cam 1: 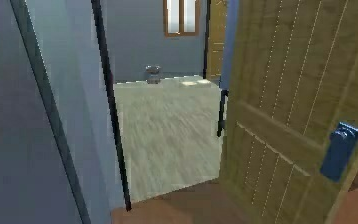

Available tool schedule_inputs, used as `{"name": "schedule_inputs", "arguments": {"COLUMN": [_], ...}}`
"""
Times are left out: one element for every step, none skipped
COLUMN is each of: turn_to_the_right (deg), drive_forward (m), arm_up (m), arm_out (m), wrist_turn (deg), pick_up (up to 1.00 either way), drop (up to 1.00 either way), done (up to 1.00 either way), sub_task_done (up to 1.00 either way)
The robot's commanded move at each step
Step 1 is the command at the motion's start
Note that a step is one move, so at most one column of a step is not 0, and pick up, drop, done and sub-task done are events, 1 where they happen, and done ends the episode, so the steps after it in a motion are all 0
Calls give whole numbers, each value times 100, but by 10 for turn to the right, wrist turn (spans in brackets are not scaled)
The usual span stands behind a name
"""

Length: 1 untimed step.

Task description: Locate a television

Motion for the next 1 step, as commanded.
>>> {"name": "schedule_inputs", "arguments": {"turn_to_the_right": [0], "drive_forward": [100], "arm_up": [0], "arm_out": [0], "wrist_turn": [0], "pick_up": [0], "drop": [0], "done": [0], "sub_task_done": [0]}}
